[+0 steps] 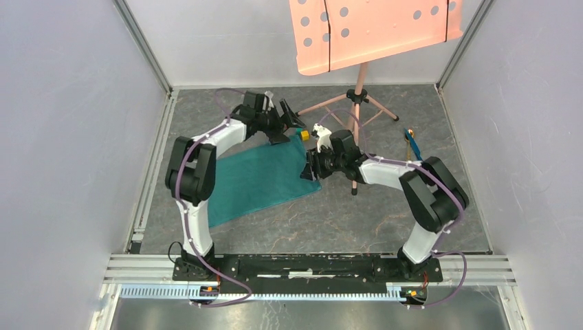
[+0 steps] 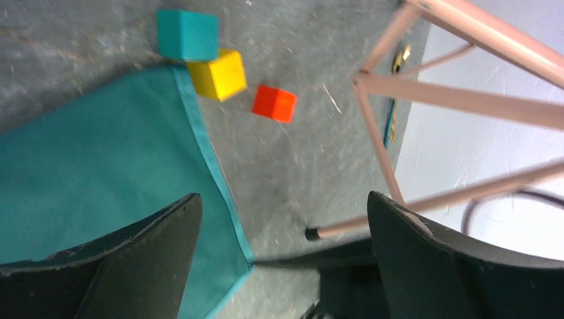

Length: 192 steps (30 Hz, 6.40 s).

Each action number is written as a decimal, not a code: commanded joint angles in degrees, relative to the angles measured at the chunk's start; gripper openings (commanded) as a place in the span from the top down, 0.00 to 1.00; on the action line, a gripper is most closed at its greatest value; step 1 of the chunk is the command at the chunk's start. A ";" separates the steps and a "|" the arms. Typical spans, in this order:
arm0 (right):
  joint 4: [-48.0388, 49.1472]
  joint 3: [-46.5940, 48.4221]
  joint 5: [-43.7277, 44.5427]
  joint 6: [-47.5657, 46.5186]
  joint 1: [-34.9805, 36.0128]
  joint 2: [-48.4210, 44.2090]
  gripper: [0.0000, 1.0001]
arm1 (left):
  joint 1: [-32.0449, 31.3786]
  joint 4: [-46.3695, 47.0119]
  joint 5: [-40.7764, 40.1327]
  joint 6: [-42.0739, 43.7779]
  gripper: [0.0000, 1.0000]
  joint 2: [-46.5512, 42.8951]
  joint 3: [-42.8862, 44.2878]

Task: Fold the napkin into a case and place the utensils inside
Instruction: Smooth out the rectangle-folded napkin at the center of the board, then pick up the rectangle-folded napkin from the center of the board, then fold the rectangle-folded napkin at the center of the board, then smooth out the top corner of the square-folded napkin at the center of the board.

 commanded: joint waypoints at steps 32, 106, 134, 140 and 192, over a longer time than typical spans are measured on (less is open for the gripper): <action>-51.78 22.88 33.19 1.77 8.16 -4.15 0.20 | 0.72 -28.25 -16.31 30.82 0.00 -55.97 -19.53; -46.20 25.83 43.10 -16.64 10.21 -1.39 1.00 | -1.30 -30.41 -28.69 26.52 0.00 -66.67 -28.84; -15.01 55.46 5.26 11.68 26.66 28.80 1.00 | -1.30 -39.86 -61.27 24.24 0.00 -92.81 -25.06; -13.36 58.92 3.21 14.07 27.31 32.96 1.00 | -1.32 -40.77 -61.77 25.76 0.00 -92.14 -23.49; 18.11 40.18 -8.23 27.77 20.57 38.17 0.39 | -1.32 -41.48 -59.31 26.51 0.00 -90.76 -21.02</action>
